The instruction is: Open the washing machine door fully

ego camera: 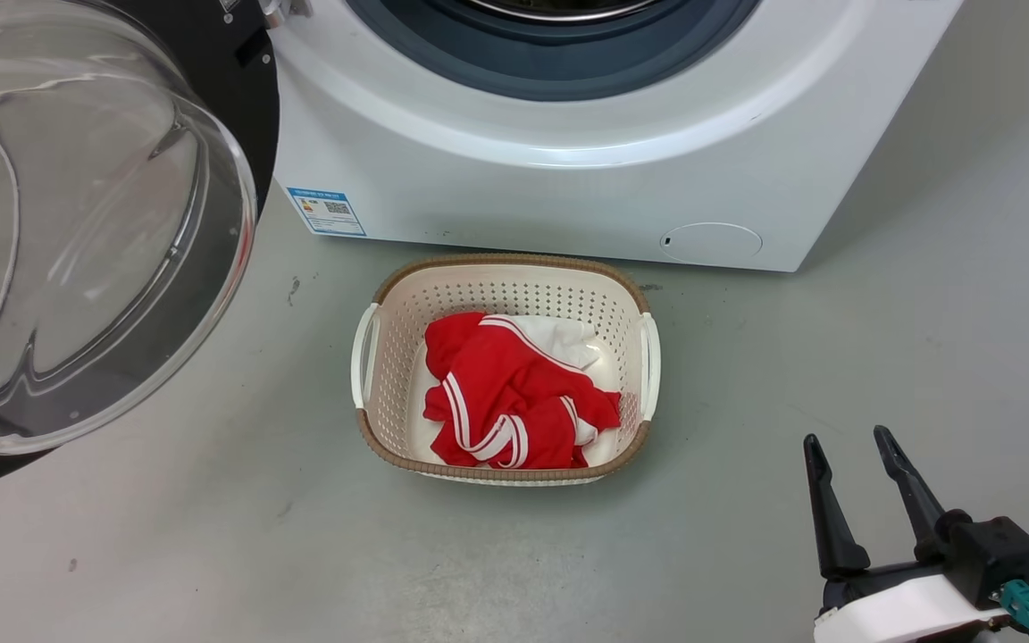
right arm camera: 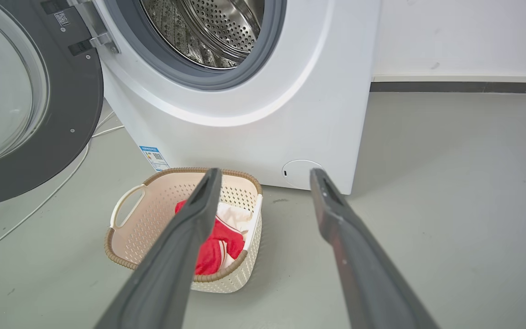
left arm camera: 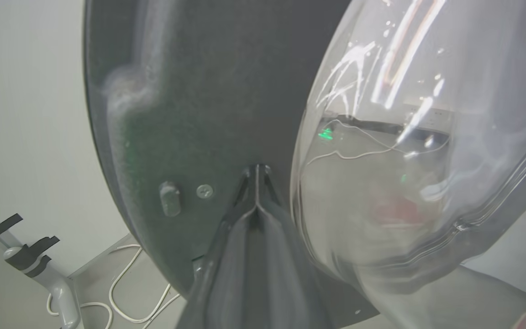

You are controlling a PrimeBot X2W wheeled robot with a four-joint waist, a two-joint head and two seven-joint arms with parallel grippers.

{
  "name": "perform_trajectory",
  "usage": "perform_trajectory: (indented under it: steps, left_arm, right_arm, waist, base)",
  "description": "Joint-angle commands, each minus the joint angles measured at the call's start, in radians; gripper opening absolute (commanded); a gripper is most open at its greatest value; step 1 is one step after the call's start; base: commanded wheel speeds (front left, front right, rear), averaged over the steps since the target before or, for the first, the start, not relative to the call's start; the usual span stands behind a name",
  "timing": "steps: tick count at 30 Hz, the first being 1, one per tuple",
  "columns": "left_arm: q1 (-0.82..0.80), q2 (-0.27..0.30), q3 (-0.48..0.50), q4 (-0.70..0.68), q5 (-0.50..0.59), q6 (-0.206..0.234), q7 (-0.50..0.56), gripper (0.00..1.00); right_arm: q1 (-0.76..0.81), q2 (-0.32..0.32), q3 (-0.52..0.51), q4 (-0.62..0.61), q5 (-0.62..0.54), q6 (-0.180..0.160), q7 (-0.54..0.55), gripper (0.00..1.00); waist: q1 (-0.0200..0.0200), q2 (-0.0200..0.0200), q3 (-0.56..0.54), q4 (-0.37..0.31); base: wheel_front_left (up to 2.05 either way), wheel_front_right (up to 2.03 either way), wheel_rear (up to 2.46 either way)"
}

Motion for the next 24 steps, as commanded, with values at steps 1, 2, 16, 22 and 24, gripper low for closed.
perform_trajectory:
  steps: [1, 2, 16, 22, 24]
  left_arm:
    - [-0.025, 0.02, 0.004, 0.014, 0.006, -0.004, 0.002, 0.0]
    - [-0.03, 0.026, 0.007, 0.029, 0.008, -0.005, 0.003, 0.0]
    - [-0.035, 0.047, 0.029, 0.089, 0.026, -0.032, 0.002, 0.0]
    - [0.032, 0.013, 0.043, 0.009, 0.042, -0.05, 0.002, 0.0]
    - [0.06, -0.006, 0.041, -0.024, 0.048, -0.056, 0.001, 0.0]
  right_arm:
    - [-0.013, 0.001, -0.004, -0.004, -0.006, -0.001, -0.002, 1.0]
    - [-0.014, 0.001, -0.005, -0.003, -0.008, -0.001, -0.002, 1.0]
    - [0.001, 0.001, 0.005, 0.007, 0.003, -0.001, -0.002, 1.0]
    - [0.016, 0.001, 0.008, 0.014, 0.019, -0.001, -0.002, 1.0]
    - [0.025, 0.001, 0.008, 0.018, 0.028, -0.001, -0.002, 1.0]
  waist:
    - [-0.0001, 0.0, 0.001, -0.002]
    - [-0.0001, 0.0, 0.002, -0.002]
    - [-0.0001, 0.0, -0.03, -0.007]
    - [-0.0001, 0.0, -0.077, -0.006]
    - [-0.0001, 0.0, -0.098, -0.002]
  base:
    - [0.0, 0.0, 0.0]
    - [0.0, 0.0, 0.0]
    - [0.0, 0.0, 0.0]
    - [0.0, 0.0, 0.0]
    - [0.0, 0.0, 0.0]
